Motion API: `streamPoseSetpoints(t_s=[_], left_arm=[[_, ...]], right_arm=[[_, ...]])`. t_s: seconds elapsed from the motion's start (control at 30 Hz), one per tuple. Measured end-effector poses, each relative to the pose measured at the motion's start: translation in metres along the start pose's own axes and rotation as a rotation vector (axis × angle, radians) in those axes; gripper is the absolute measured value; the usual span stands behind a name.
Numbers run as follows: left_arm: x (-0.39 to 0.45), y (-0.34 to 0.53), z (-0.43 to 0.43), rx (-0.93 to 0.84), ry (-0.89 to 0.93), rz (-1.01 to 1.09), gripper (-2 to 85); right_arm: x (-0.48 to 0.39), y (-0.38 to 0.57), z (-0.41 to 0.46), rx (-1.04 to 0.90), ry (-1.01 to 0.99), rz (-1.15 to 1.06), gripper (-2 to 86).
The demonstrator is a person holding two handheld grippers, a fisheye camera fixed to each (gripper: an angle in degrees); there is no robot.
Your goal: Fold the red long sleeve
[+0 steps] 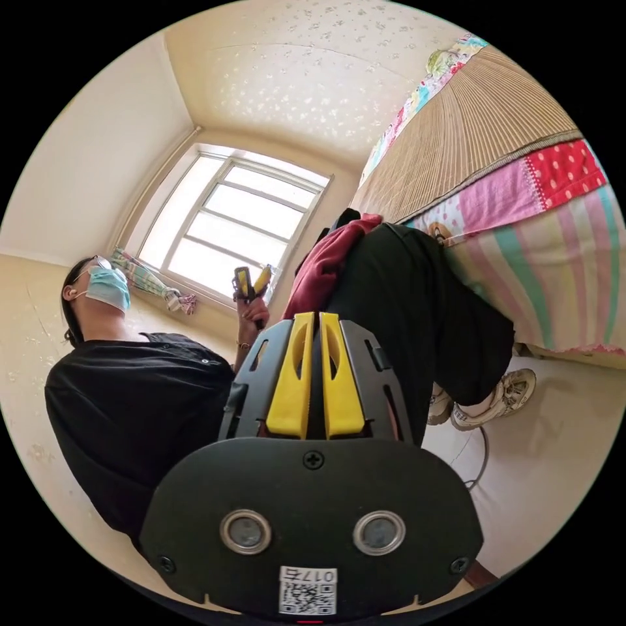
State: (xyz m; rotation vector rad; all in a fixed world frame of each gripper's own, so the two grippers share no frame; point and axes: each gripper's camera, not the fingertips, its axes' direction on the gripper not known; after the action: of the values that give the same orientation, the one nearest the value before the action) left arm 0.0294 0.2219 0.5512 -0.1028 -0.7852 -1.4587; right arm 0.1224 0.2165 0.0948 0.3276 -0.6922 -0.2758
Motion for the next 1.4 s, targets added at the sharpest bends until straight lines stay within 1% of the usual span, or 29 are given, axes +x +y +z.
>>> streamPoseSetpoints(t_s=[0.03, 0.07, 0.1, 0.13, 0.2, 0.27, 0.33, 0.37, 0.4, 0.43, 0.5, 0.57, 0.67, 0.73, 0.8, 0.83, 0.9, 0.93, 0.97, 1.0, 1.03, 1.07, 1.1, 1.13, 1.2, 1.23, 1.3, 1.33, 1.4], left_arm=[[-0.001, -0.003, 0.015, -0.036, -0.006, 0.011, 13.3], [-0.008, -0.005, 0.046, -0.116, -0.006, -0.001, 12.9], [-0.017, -0.001, 0.068, -0.155, 0.002, -0.035, 11.1], [-0.022, 0.002, 0.074, -0.158, 0.002, -0.056, 9.6], [-0.032, 0.013, 0.079, -0.142, 0.016, -0.085, 0.5], [-0.025, 0.015, 0.080, -0.189, -0.023, -0.039, -0.4], [-0.017, 0.017, 0.082, -0.232, -0.070, 0.003, -0.7], [-0.014, 0.021, 0.081, -0.240, -0.073, 0.013, -0.7], [-0.015, 0.025, 0.075, -0.227, -0.043, 0.007, -0.6], [-0.016, 0.028, 0.070, -0.209, -0.019, -0.002, -0.5], [-0.028, 0.042, 0.035, -0.068, 0.109, -0.049, 0.6], [-0.032, 0.053, 0.002, 0.048, 0.137, -0.062, 5.2], [-0.033, 0.068, -0.049, 0.181, 0.062, -0.092, 11.9], [-0.040, 0.078, -0.075, 0.252, 0.071, -0.139, 15.1], [-0.062, 0.093, -0.094, 0.301, 0.130, -0.243, 17.7], [-0.070, 0.098, -0.096, 0.309, 0.144, -0.285, 17.8], [-0.107, 0.118, -0.092, 0.337, 0.217, -0.436, 17.3], [-0.116, 0.123, -0.090, 0.344, 0.245, -0.468, 17.0], [-0.134, 0.135, -0.087, 0.396, 0.326, -0.506, 14.3], [-0.146, 0.144, -0.089, 0.496, 0.427, -0.488, 11.1], [-0.150, 0.146, -0.089, 0.532, 0.475, -0.467, 9.4], [-0.154, 0.137, -0.087, 0.535, 0.550, -0.386, 6.6], [-0.144, 0.114, -0.086, 0.499, 0.637, -0.206, 4.7], [-0.136, 0.103, -0.087, 0.479, 0.688, -0.102, 4.5], [-0.097, 0.065, -0.105, 0.447, 0.818, 0.234, 4.0], [-0.086, 0.056, -0.114, 0.444, 0.838, 0.315, 3.9], [-0.040, 0.026, -0.155, 0.417, 0.945, 0.686, 3.5], [-0.027, 0.021, -0.166, 0.409, 0.955, 0.774, 3.4], [0.028, 0.001, -0.198, 0.391, 0.979, 1.092, 3.2]], right_arm=[[-0.004, -0.005, 0.003, 0.032, -0.001, -0.009, 5.7], [-0.005, -0.007, 0.004, 0.050, 0.006, -0.007, 6.6], [-0.008, -0.012, 0.006, 0.083, 0.036, 0.004, 8.7], [-0.012, -0.019, 0.012, 0.092, 0.077, 0.001, 10.9], [-0.019, -0.030, 0.025, 0.065, 0.146, -0.029, 11.7], [-0.020, -0.043, 0.043, -0.003, 0.191, -0.037, 12.0], [-0.016, -0.056, 0.066, -0.073, 0.178, -0.038, 11.4], [-0.017, -0.057, 0.070, -0.071, 0.166, -0.048, 10.9], [-0.024, -0.057, 0.073, -0.025, 0.158, -0.085, 9.1], [-0.035, -0.056, 0.073, 0.037, 0.162, -0.131, 6.5], [-0.057, -0.055, 0.075, 0.092, 0.139, -0.210, 4.8], [-0.077, -0.056, 0.083, 0.088, 0.078, -0.272, 4.1], [-0.111, -0.055, 0.115, -0.035, -0.013, -0.386, 3.6], [-0.131, -0.048, 0.152, -0.196, -0.034, -0.468, 3.4], [-0.143, -0.037, 0.181, -0.308, -0.024, -0.528, 3.3], [-0.147, -0.030, 0.197, -0.364, -0.013, -0.549, 3.2], [-0.149, -0.020, 0.214, -0.396, 0.002, -0.549, 3.0], [-0.147, -0.015, 0.220, -0.401, -0.014, -0.539, 2.9], [-0.146, -0.014, 0.222, -0.400, -0.028, -0.529, 2.9], [-0.143, -0.012, 0.221, -0.389, -0.063, -0.507, 2.8], [-0.141, -0.011, 0.216, -0.369, -0.103, -0.490, 2.7], [-0.141, -0.011, 0.213, -0.358, -0.127, -0.484, 2.6], [-0.140, -0.012, 0.203, -0.330, -0.185, -0.472, 2.4], [-0.141, -0.014, 0.191, -0.305, -0.265, -0.474, 2.1], [-0.142, -0.018, 0.168, -0.244, -0.373, -0.471, 1.6], [-0.143, -0.020, 0.150, -0.187, -0.416, -0.467, 1.3], [-0.148, -0.022, 0.124, -0.124, -0.395, -0.460, 1.2], [-0.154, -0.022, 0.109, -0.108, -0.346, -0.481, 1.2], [-0.165, -0.021, 0.092, -0.098, -0.259, -0.524, 1.3]])
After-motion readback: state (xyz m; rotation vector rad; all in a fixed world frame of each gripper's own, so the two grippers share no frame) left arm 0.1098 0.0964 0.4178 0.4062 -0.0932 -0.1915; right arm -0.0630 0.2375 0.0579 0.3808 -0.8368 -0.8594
